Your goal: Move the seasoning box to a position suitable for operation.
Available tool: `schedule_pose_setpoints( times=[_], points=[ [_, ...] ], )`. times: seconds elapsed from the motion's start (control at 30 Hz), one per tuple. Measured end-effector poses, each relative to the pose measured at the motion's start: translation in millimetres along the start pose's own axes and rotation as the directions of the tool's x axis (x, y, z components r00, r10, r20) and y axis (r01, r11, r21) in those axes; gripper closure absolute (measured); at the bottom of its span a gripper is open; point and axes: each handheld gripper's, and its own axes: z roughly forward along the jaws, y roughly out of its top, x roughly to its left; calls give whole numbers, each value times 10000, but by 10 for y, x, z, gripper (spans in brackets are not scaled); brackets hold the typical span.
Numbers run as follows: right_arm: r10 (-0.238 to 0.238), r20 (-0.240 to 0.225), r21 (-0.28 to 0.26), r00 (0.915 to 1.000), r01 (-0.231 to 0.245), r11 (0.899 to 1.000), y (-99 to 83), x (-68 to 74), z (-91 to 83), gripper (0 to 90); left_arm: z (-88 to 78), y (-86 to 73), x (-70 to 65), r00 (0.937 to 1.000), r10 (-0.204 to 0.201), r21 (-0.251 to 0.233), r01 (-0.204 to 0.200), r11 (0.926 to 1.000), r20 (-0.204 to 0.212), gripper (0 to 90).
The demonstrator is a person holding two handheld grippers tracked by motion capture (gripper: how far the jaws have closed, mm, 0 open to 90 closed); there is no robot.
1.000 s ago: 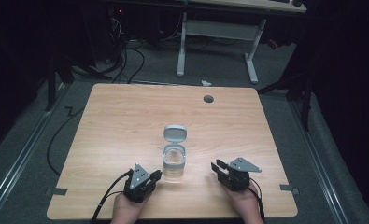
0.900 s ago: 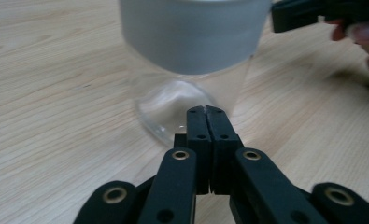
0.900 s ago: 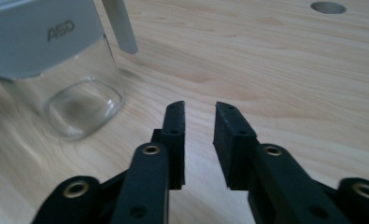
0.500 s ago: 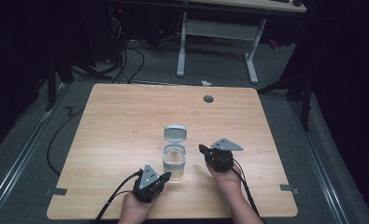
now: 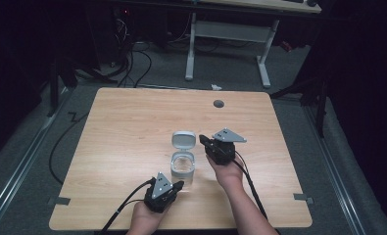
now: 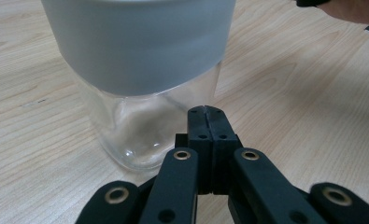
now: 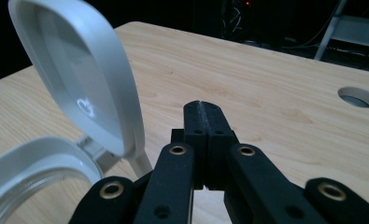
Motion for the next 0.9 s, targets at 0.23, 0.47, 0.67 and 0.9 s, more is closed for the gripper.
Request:
schedule_pose_setpoints(
  times=[0.23, 0.47, 0.67, 0.9],
  points=[
    [-48, -77, -234, 10000, 47, 9997, 144, -1, 90, 900, 32, 1, -1, 10000, 39, 34, -39, 10000, -34, 900],
    [-76, -295, -404, 9995, 64, 9992, 195, 11, 103, 900, 52, 0, -11, 10000, 37, 85, -37, 10000, -33, 900],
    [-143, -408, -512, 9991, 122, 9986, 206, 33, 88, 900, 53, -17, -12, 10000, 71, 127, -70, 9999, -2, 900],
    [-257, -487, -524, 9985, 231, 9984, 208, 60, 67, 900, 53, -15, -6, 10000, 35, 151, -35, 9999, -34, 900]
  ],
)
